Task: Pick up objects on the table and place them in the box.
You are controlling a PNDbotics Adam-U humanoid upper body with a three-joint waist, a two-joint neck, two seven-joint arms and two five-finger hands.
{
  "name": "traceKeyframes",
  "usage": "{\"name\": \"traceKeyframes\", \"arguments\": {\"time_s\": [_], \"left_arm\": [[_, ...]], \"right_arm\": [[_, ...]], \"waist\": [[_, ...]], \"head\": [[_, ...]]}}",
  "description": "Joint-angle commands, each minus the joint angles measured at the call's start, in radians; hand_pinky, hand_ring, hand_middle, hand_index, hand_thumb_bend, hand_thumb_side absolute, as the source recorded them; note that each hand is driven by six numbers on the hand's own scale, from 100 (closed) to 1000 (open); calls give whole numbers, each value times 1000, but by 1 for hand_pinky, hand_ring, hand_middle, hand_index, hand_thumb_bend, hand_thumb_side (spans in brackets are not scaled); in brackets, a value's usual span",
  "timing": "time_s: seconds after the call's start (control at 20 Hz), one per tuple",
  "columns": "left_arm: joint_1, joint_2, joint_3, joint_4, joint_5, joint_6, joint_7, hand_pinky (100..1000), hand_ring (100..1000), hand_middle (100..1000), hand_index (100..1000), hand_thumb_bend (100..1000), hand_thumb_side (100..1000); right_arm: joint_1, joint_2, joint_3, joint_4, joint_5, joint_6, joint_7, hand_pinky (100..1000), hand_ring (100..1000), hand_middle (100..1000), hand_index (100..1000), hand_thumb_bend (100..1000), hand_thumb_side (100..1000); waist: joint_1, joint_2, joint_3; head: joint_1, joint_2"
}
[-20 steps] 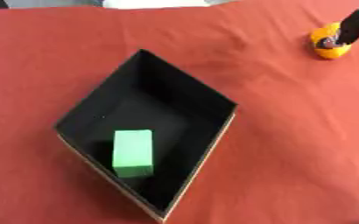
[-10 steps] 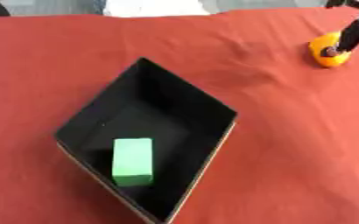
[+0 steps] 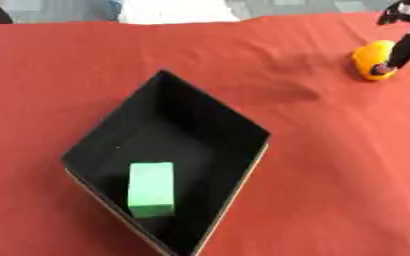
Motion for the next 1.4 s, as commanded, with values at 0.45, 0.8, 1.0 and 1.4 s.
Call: {"name": "traceKeyframes", "arguments": {"time_s": [0.45,0.8,1.0,1.4], "left_arm": [[-9,28,6,-15,-2,2,-4,527,821,692,804,100,569],[-9,28,6,-15,-2,2,-5,526,823,693,804,100,577],[-9,27,6,-15,-3,4,-8,525,824,694,804,100,581],[-7,24,8,-15,-4,5,-9,525,824,694,804,100,582]], "right_arm": [[-77,15,-6,127,42,114,64,841,931,875,892,477,100],[-131,51,4,216,120,128,45,767,881,815,857,361,100],[-139,58,12,222,156,149,18,626,756,632,744,342,100],[-144,80,28,252,258,159,-31,352,543,517,623,350,100]], "waist": [[3,-10,3],[5,-1,10],[4,2,8],[4,3,5]], "head": [[-7,-11],[-15,-13],[-16,-12],[-20,-11]]}}
